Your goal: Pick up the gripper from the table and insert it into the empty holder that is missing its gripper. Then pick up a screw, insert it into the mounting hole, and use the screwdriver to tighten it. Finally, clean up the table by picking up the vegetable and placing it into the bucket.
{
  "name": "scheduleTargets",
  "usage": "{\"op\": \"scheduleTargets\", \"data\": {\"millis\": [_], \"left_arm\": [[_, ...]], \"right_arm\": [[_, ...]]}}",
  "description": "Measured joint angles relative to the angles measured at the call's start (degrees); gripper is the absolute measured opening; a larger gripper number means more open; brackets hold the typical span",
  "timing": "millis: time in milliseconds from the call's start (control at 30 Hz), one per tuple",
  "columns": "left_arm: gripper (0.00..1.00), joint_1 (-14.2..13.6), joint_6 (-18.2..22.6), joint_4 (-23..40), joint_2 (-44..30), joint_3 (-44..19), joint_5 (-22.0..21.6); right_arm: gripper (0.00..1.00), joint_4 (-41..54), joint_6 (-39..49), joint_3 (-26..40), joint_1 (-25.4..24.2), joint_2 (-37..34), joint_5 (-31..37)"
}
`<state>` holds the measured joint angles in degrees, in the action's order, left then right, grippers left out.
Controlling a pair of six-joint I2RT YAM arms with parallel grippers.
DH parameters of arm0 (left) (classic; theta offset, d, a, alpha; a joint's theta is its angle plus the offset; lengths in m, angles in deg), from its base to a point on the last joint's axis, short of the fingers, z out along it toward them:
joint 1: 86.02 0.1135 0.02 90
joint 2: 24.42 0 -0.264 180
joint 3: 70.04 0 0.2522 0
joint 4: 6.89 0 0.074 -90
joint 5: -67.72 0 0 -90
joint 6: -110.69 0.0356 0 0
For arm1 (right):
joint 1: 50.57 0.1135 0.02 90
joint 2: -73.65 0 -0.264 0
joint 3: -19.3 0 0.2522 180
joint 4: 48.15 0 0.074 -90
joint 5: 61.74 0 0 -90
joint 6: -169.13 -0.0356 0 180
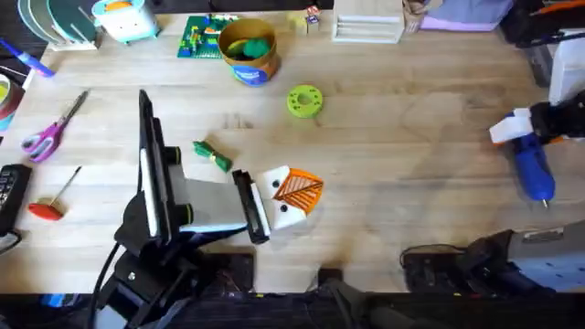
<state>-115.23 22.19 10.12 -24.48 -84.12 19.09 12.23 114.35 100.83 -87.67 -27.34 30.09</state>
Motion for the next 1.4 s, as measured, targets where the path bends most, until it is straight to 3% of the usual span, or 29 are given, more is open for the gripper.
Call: {"op": "scheduleTargets", "data": {"millis": [433, 500, 733, 900, 933, 1400], "left_arm": [[0.012, 0.0, 0.0, 0.0, 0.0, 0.0, 0.0], [0.012, -0.02, 0.02, 0.0, 0.0, 0.0, 0.0], [0.012, -0.01, 0.01, 0.0, 0.0, 0.0, 0.0], [0.012, -0.02, 0.02, 0.0, 0.0, 0.0, 0.0], [0.012, -0.02, 0.02, 0.0, 0.0, 0.02, -0.02], [0.012, 0.0, 0.01, 0.0, -0.01, 0.01, -0.02]], "right_arm": [[0.99, -2.06, 0.41, 0.09, -0.11, -1.59, -0.16], [0.948, -1.75, 0.41, 0.27, -0.2, -1.89, -0.33], [0.558, -1.06, 0.78, 0.68, -0.22, -2.28, -0.61], [0.059, -1.99, 1.16, 0.7, -0.22, -2.72, 0.17], [0.026, -2.22, 1.02, 0.81, -0.33, -2.8, 0.17], [0.027, -1.22, 0.98, 0.83, 0.46, -2.56, 0.28]]}}
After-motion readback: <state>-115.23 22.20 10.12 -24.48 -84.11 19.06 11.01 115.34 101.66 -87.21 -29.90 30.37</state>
